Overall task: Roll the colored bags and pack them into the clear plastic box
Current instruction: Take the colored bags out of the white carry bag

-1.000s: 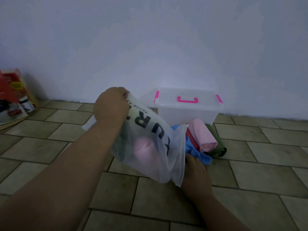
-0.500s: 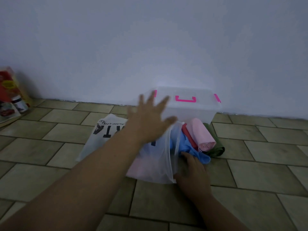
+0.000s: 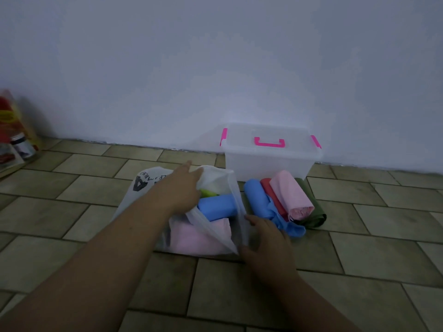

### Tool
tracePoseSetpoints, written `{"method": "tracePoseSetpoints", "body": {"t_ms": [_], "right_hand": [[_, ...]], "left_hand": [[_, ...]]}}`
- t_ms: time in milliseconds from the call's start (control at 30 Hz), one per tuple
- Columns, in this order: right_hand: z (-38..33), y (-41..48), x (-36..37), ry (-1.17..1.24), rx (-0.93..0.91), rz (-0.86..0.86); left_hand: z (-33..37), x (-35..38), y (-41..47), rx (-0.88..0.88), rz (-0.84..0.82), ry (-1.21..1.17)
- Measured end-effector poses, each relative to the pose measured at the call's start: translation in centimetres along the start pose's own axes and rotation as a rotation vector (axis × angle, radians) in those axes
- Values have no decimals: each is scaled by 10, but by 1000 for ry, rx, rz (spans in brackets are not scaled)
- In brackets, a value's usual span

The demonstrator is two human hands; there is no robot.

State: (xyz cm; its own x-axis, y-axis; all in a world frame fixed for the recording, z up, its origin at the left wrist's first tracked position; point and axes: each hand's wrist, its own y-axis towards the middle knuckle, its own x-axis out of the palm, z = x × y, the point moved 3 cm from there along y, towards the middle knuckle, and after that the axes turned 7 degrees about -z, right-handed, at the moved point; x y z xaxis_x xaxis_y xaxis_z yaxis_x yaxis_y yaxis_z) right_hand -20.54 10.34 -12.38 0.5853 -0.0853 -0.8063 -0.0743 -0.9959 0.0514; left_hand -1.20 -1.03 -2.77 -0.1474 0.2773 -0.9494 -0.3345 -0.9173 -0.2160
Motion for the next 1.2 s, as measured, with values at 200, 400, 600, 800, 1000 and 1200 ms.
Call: {"method": "tracePoseSetpoints", "body": {"t_ms": [200, 400, 600, 800, 1000, 1200], "right_hand": [[-7, 4, -13, 178, -106, 115], [-27, 16, -26, 149, -263, 108], [-33, 57, -19, -227, -201, -177], [-23, 59, -18, -280, -327, -124], [-7, 36, -41, 73, -235, -16], [40, 36, -123, 227, 128, 530]], "left_hand": [[45, 10, -10, 244, 199, -18], [36, -3, -8, 228, 240, -204], [34, 2, -13, 253, 272, -205], [33, 10, -10, 237, 234, -148], [31, 3, -2, 219, 227, -217], [35, 6, -2, 238, 259, -183]]}}
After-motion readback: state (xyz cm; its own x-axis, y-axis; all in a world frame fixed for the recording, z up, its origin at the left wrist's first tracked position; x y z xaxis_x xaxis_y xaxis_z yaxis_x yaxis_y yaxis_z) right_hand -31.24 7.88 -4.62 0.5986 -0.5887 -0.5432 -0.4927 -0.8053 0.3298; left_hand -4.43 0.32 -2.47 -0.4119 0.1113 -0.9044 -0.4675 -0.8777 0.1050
